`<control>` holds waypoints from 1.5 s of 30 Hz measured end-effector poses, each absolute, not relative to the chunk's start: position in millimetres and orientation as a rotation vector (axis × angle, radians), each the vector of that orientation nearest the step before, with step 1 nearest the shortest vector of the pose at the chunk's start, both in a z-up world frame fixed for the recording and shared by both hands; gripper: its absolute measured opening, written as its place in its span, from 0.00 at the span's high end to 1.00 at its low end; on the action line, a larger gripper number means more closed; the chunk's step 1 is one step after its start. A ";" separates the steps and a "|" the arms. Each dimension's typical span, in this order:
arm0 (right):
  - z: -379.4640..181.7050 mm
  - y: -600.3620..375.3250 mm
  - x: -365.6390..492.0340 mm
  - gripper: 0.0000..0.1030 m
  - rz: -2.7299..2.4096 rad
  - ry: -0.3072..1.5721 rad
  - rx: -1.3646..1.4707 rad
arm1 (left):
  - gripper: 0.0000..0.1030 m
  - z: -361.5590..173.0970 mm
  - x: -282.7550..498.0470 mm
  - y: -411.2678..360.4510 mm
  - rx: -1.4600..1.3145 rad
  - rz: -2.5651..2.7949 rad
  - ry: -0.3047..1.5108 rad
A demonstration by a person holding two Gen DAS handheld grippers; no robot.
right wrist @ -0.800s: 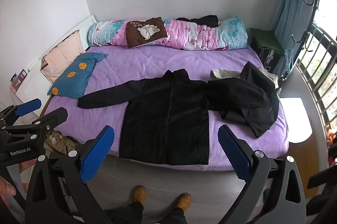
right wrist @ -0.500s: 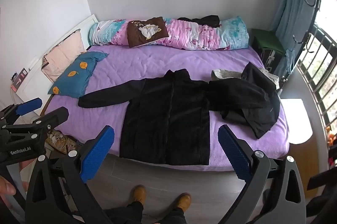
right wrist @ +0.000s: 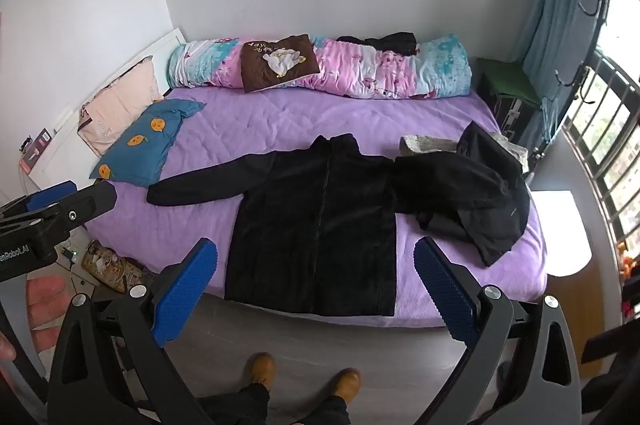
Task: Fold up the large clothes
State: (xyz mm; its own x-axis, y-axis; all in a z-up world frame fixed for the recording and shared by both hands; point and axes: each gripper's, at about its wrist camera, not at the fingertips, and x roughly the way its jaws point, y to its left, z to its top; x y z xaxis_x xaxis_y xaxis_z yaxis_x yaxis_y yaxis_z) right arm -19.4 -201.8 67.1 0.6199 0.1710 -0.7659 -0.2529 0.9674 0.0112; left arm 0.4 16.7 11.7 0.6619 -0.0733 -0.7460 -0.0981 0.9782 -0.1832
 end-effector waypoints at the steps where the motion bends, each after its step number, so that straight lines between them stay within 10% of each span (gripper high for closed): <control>1: 66.7 -201.8 -19.3 0.06 0.243 0.869 -0.101 | 0.06 12.5 0.1 17.7 -0.213 0.023 0.846; 45: 60.8 -189.4 -14.7 0.06 0.250 0.876 -0.119 | 0.06 2.7 11.5 21.2 -0.144 0.050 0.902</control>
State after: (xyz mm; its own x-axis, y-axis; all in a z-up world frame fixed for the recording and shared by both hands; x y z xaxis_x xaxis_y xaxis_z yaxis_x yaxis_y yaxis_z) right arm -14.7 -189.4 60.8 0.6134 0.1673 -0.7719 -0.2644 0.9644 -0.0010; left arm 11.5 21.2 2.7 0.6197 -0.0172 -0.7846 -0.1037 0.9892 -0.1036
